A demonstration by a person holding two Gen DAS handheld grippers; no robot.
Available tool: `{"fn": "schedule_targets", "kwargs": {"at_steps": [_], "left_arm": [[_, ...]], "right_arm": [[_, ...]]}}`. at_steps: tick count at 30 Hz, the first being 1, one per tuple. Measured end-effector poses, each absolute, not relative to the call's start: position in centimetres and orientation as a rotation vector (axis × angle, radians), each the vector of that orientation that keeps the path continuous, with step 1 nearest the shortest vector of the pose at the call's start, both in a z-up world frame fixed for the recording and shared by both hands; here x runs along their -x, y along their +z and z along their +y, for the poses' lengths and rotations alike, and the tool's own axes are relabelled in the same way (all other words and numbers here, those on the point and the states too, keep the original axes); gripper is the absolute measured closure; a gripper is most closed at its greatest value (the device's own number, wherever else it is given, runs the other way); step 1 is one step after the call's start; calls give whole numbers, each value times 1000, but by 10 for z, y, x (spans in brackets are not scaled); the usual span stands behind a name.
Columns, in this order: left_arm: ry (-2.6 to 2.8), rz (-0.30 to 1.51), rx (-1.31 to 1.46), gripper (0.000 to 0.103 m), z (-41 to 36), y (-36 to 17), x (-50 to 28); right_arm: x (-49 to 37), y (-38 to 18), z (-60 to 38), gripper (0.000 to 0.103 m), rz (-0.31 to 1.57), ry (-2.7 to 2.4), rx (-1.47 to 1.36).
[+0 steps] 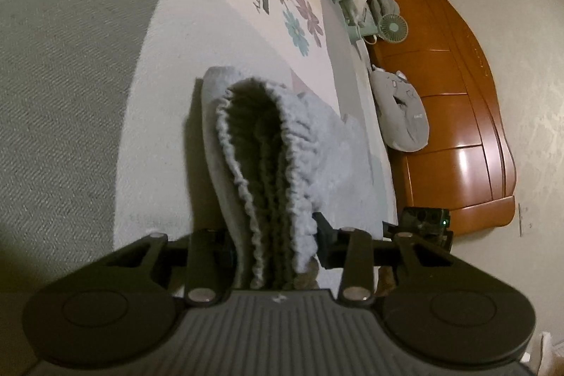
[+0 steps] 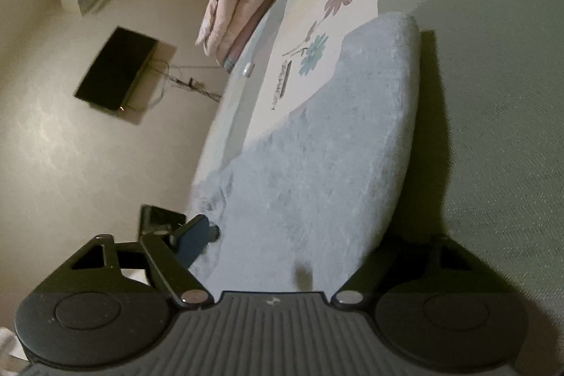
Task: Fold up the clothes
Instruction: 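Close the left gripper on the waistband while the right gripper grips the folded pants, then lift the folded sweatpants with both grippers and carry them toward the headboard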
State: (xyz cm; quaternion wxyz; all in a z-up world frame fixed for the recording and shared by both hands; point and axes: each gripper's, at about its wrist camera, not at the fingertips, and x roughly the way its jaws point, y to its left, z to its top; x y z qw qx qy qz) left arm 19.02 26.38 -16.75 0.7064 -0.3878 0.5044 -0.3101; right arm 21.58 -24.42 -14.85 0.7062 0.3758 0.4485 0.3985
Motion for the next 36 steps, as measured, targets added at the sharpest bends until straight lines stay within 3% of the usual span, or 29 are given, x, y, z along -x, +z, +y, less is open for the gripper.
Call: {"fn": "schedule_targets", "kwargs": {"at_steps": [1,3,5,14,24,36], "left_arm": [[-686,1114,856,64,263,-167,-189],[-679,1101,844,64,263,-165,-187],[-666,1096,832,64,261,-163,-185],[-593,1109,665,70,241,-129,-180],[-634,1073,431,72,185,-49,-188],[-758,1108,155,72,26,1,-241]], "right_arm": [[-215,-150,-246,40,1007,864,-824],[-214,-158,-252,73,1029,816,-825],[-215,-165,-256,93,1051,777,-836],[-200,-144,-244,92,1000,719,-679],[-181,-97,-242,92,861,794,-552],[-139,-64,-347,92,659,612,-520]]}}
